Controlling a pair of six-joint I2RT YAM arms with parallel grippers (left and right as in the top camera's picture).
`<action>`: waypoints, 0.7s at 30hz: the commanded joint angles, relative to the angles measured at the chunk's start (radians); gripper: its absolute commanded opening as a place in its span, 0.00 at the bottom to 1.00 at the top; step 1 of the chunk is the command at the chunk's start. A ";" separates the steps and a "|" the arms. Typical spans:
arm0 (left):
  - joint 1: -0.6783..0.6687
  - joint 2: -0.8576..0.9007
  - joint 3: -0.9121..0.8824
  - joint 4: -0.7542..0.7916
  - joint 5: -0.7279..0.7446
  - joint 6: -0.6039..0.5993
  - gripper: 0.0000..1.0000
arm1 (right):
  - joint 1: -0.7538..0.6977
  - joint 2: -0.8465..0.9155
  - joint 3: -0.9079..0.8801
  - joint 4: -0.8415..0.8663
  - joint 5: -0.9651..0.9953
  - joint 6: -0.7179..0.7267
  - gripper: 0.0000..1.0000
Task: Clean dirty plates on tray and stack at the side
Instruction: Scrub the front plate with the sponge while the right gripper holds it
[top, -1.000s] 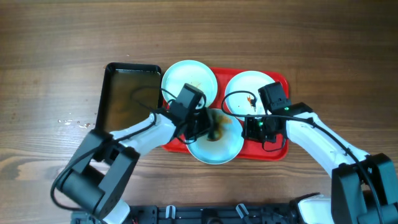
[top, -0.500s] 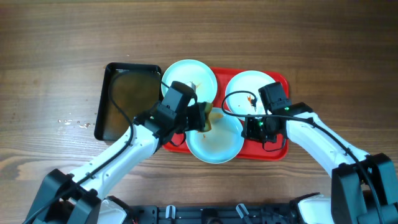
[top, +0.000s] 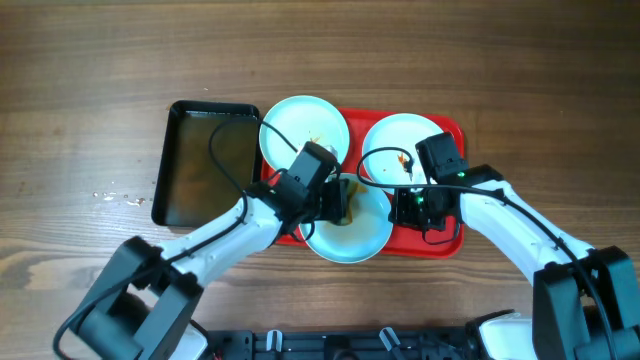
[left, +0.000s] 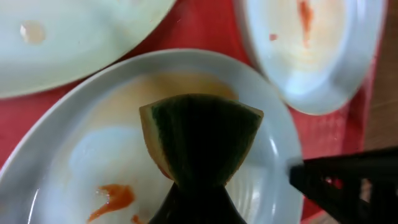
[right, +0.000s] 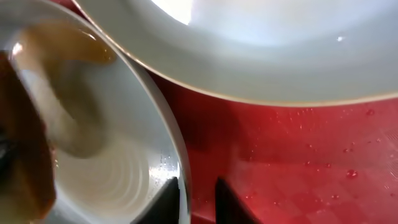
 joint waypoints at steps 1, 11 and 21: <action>-0.004 0.070 -0.002 0.006 -0.022 -0.176 0.04 | 0.004 0.009 0.015 0.002 -0.008 -0.002 0.45; -0.003 0.073 -0.002 -0.036 -0.073 -0.289 0.04 | 0.004 0.034 -0.035 0.054 -0.007 0.001 0.09; 0.006 0.073 -0.002 -0.048 -0.125 -0.288 0.04 | 0.003 0.034 -0.035 0.009 0.216 0.167 0.04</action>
